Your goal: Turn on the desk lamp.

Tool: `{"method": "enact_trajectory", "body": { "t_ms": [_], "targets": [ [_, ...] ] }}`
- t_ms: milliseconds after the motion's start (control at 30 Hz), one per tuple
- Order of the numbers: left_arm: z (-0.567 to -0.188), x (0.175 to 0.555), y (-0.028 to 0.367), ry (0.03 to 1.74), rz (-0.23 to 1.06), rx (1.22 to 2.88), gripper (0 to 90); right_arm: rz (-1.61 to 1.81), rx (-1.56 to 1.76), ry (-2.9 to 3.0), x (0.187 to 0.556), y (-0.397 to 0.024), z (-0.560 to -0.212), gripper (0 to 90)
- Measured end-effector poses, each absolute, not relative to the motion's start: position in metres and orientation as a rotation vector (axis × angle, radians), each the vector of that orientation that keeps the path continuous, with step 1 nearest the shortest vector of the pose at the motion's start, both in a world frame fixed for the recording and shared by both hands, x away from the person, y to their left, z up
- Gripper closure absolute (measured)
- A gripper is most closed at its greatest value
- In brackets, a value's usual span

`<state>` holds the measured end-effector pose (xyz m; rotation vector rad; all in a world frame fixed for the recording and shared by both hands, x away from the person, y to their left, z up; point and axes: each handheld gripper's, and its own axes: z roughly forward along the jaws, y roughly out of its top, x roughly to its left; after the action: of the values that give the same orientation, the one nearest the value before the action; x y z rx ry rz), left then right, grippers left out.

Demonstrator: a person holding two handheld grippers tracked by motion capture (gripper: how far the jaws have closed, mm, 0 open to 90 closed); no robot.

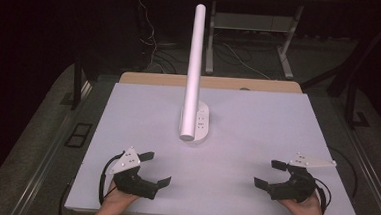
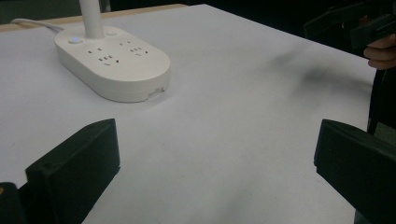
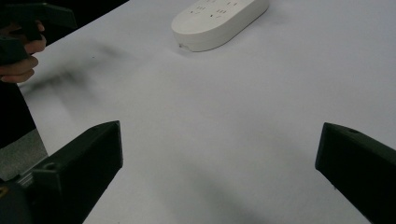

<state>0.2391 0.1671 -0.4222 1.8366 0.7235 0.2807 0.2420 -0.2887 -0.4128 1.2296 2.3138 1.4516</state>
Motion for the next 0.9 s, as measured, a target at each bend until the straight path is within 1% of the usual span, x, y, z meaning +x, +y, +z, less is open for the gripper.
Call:
{"method": "enact_trajectory", "body": {
  "t_ms": [900],
  "targets": [
    [-0.4223, 0.2382, 0.1666, 0.727, 0.302, 1.849, 0.0, 1.468, 1.276, 2.324, 0.2416, -0.2925, -0.4125, 0.3]
  ]
}}
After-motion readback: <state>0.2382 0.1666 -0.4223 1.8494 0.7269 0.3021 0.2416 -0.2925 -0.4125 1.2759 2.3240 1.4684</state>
